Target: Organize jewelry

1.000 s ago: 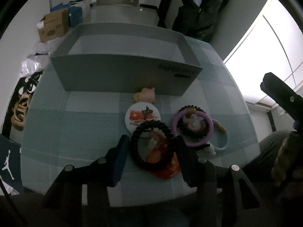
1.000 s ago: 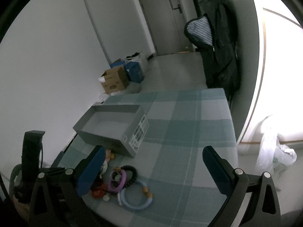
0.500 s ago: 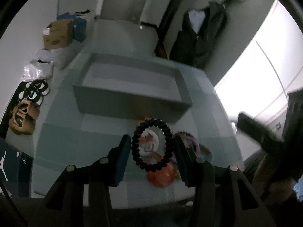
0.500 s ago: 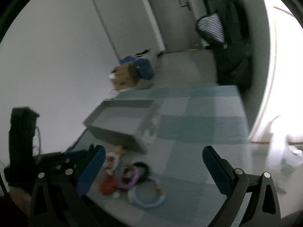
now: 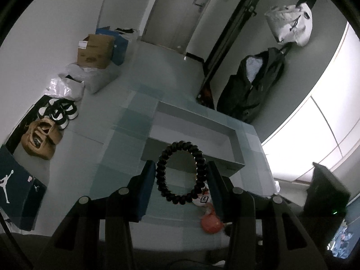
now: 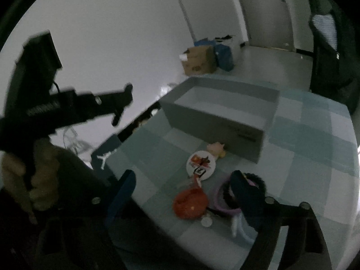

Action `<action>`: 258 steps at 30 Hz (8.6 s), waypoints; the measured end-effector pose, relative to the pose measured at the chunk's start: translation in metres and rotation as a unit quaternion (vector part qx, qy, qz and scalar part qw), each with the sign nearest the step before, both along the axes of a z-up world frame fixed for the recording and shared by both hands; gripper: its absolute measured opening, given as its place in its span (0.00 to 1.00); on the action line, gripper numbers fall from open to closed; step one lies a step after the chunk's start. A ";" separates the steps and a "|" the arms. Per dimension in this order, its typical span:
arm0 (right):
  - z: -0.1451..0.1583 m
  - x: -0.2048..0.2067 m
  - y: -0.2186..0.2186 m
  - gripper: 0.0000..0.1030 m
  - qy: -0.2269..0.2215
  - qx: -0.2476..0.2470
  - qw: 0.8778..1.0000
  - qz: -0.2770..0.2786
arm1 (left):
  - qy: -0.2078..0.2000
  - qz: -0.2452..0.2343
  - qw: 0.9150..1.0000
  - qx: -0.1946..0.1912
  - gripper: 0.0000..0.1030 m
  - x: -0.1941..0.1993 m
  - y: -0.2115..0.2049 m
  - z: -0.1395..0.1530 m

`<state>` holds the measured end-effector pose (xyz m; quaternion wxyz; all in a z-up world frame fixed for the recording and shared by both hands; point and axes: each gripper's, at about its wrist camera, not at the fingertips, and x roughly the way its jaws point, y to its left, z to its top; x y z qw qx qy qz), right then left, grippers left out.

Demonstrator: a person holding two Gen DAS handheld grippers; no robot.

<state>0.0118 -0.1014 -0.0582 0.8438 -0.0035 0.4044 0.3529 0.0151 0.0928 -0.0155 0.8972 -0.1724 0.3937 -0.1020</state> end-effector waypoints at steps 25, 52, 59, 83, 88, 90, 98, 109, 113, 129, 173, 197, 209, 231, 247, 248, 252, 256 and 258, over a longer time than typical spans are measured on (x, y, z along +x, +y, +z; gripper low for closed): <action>-0.030 0.007 0.047 0.28 -0.011 -0.137 0.990 0.011 | 0.001 0.000 1.000 0.017 0.39 0.000 0.003 0.002; 0.084 0.087 -0.015 0.28 -0.002 0.034 0.997 -0.063 | 0.017 -0.044 0.998 0.043 0.39 0.045 -0.031 0.014; 0.066 0.136 -0.014 0.28 0.046 0.051 0.996 -0.062 | 0.046 -0.078 0.996 -0.013 0.39 0.095 -0.035 0.001; 0.012 0.177 -0.011 0.28 0.131 0.048 0.987 -0.077 | 0.113 -0.085 0.990 0.028 0.38 0.126 -0.056 -0.031; 0.009 0.178 -0.011 0.29 0.135 0.045 0.986 -0.087 | 0.125 -0.082 0.988 0.026 0.38 0.128 -0.056 -0.037; 0.008 0.178 -0.011 0.30 0.137 0.045 0.986 -0.089 | 0.128 -0.082 0.988 0.027 0.38 0.129 -0.056 -0.037; 0.011 0.177 -0.016 0.43 0.144 0.050 0.984 -0.092 | 0.151 -0.089 0.984 0.011 0.46 0.130 -0.053 -0.045; 0.039 0.157 -0.038 0.59 0.078 0.067 0.990 -0.100 | 0.109 -0.094 0.990 0.008 0.59 0.112 -0.050 -0.025; 0.050 0.146 -0.045 0.63 0.048 0.072 0.992 -0.097 | 0.082 -0.098 0.992 0.018 0.61 0.100 -0.049 -0.015; 0.059 0.081 -0.069 0.87 -0.032 0.032 0.994 -0.102 | 0.055 -0.103 0.992 0.039 0.66 0.040 -0.044 -0.010; 0.037 0.046 -0.103 0.96 0.014 0.028 0.993 -0.112 | 0.136 -0.258 0.937 0.192 0.36 0.005 -0.113 -0.067; -0.017 -0.008 -0.042 0.52 0.125 0.039 0.991 -0.027 | 0.136 -0.157 0.975 0.077 0.36 0.032 -0.054 -0.035; -0.037 -0.007 -0.013 0.39 0.103 -0.063 0.991 -0.051 | 0.117 -0.138 0.982 0.052 0.36 0.033 -0.034 -0.023; -0.006 -0.007 -0.005 0.10 0.080 -0.017 0.996 -0.028 | 0.091 -0.129 0.987 0.021 0.36 0.034 -0.028 -0.013; 0.033 0.039 -0.006 0.10 0.071 0.083 0.993 -0.045 | 0.036 -0.080 0.996 0.026 0.36 0.050 -0.032 0.007; 0.032 0.043 -0.006 0.10 0.073 0.084 0.993 -0.050 | 0.035 -0.079 0.996 0.030 0.36 0.054 -0.033 0.007; 0.029 0.062 -0.004 0.10 0.082 0.093 0.990 -0.065 | 0.038 -0.081 0.996 0.029 0.36 0.069 -0.036 0.005; 0.032 0.085 -0.009 0.10 0.078 0.112 0.988 -0.078 | 0.045 -0.079 0.995 0.027 0.36 0.080 -0.036 0.001; 0.031 0.097 -0.010 0.10 0.082 0.116 0.986 -0.083 | 0.052 -0.078 0.995 0.022 0.36 0.087 -0.036 -0.003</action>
